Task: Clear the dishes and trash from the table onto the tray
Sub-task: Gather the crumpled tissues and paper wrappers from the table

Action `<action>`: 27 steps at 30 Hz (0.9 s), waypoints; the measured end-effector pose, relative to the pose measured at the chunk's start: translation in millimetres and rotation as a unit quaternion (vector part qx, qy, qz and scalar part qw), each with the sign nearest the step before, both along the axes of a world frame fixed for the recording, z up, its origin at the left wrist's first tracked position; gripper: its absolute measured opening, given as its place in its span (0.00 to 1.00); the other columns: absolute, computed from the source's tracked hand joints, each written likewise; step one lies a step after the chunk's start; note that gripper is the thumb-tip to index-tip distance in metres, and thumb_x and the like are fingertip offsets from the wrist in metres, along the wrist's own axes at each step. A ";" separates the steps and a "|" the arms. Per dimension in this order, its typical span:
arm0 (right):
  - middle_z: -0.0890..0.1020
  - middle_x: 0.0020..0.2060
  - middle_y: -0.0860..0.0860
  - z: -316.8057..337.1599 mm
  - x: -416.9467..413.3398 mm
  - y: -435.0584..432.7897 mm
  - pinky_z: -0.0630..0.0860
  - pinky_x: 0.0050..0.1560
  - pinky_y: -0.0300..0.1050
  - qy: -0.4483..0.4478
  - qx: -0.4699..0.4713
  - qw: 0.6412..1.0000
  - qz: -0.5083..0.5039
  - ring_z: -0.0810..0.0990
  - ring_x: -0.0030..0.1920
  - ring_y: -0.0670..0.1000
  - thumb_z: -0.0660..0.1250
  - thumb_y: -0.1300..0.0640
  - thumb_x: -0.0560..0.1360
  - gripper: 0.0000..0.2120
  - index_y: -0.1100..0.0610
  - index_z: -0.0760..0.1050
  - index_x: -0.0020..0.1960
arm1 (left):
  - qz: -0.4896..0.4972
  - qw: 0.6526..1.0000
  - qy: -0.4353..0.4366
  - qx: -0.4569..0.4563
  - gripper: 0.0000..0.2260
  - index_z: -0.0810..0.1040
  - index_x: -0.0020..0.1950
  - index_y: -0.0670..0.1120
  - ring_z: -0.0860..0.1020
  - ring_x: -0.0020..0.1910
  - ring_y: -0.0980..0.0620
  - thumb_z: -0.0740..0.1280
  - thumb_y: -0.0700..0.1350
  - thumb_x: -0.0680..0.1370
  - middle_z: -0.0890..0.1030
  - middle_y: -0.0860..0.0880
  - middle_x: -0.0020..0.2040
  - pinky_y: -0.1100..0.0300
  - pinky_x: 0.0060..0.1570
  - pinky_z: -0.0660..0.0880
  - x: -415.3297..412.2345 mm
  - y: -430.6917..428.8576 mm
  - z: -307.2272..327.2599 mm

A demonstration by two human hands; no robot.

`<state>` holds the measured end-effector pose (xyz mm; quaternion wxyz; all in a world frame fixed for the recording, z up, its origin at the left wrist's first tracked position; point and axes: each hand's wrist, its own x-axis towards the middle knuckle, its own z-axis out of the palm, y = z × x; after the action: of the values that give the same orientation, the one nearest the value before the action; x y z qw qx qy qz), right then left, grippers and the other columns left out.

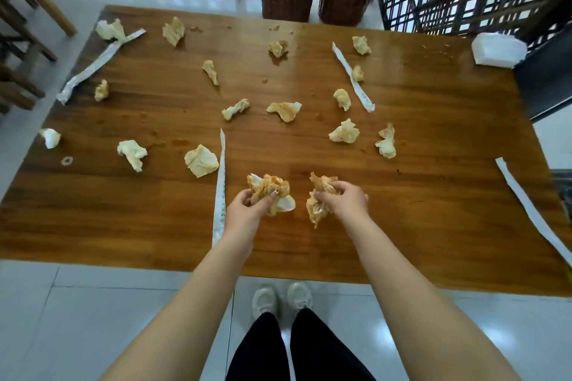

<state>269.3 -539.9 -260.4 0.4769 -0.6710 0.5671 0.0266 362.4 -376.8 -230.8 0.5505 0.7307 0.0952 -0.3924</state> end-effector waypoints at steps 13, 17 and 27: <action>0.81 0.51 0.48 10.2 -8.6 0.7 0.74 0.47 0.42 -0.107 0.048 0.983 -0.142 0.78 0.50 0.48 0.75 0.51 0.70 0.17 0.53 0.78 0.57 | 0.010 0.999 0.009 -0.030 0.27 0.68 0.70 0.46 0.75 0.58 0.48 0.72 0.48 0.74 0.76 0.50 0.55 0.49 0.65 0.71 5.0 -5.5 -1.7; 0.79 0.50 0.49 18.0 -17.0 -6.9 0.71 0.51 0.43 -0.161 0.073 0.965 -0.195 0.77 0.51 0.48 0.74 0.53 0.72 0.18 0.56 0.76 0.59 | 0.004 0.999 0.001 -0.037 0.29 0.67 0.72 0.45 0.74 0.61 0.47 0.72 0.48 0.73 0.76 0.48 0.58 0.47 0.67 0.69 11.2 -8.3 -0.9; 0.83 0.49 0.52 32.8 -31.3 -27.0 0.79 0.51 0.46 -0.235 0.101 0.940 -0.228 0.82 0.48 0.50 0.74 0.54 0.71 0.12 0.54 0.76 0.52 | -0.020 0.997 -0.005 -0.068 0.31 0.65 0.72 0.53 0.74 0.63 0.45 0.74 0.47 0.72 0.75 0.46 0.63 0.44 0.67 0.67 20.7 -42.5 7.9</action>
<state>238.0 -566.8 -227.5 0.6552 -0.4592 0.5711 -0.1836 383.1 -419.4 -222.9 0.5914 0.6954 0.0512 -0.4050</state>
